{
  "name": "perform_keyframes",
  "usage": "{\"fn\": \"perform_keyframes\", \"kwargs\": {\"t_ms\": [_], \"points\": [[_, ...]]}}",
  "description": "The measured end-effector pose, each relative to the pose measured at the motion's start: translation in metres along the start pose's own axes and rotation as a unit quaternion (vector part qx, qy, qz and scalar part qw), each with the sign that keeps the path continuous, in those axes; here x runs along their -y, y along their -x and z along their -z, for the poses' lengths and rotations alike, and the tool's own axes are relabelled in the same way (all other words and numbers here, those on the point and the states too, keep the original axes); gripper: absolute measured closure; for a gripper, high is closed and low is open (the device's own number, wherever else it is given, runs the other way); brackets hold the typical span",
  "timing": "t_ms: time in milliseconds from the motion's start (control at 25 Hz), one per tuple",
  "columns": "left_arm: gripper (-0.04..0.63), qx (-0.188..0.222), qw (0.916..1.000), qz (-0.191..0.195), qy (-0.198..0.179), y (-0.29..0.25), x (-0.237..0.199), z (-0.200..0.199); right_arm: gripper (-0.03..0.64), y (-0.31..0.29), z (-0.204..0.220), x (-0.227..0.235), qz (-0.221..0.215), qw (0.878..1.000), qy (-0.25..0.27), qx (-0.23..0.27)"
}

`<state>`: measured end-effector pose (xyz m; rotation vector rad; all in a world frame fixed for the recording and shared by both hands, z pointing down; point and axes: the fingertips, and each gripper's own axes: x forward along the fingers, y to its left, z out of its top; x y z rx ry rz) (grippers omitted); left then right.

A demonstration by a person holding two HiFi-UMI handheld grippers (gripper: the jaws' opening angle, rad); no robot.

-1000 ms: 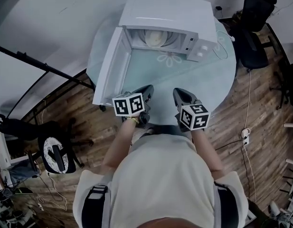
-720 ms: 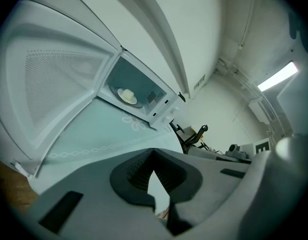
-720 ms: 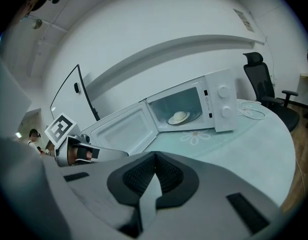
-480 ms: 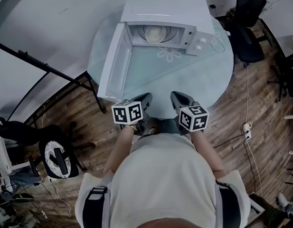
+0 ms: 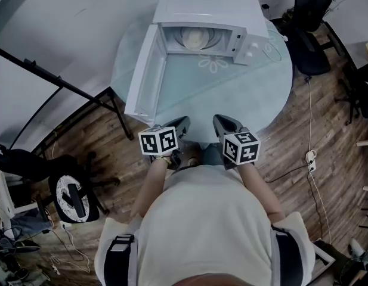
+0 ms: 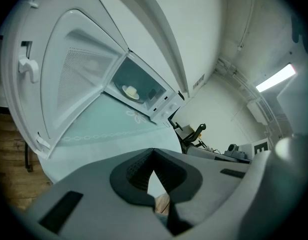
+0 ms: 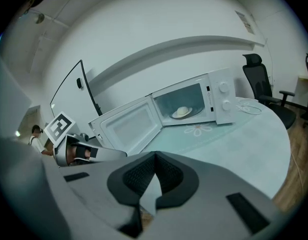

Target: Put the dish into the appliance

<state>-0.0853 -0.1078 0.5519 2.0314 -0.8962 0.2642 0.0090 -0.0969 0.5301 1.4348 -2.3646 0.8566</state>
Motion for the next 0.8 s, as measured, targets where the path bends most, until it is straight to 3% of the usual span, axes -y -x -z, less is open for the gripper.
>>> {"fn": "perform_keyframes", "kwargs": {"t_ms": [800], "points": [[0.586,-0.002,0.9999,0.009,0.003,0.009,0.006,0.014,0.609,0.003,0.010,-0.013,-0.018,1.000,-0.001,-0.004]]}}
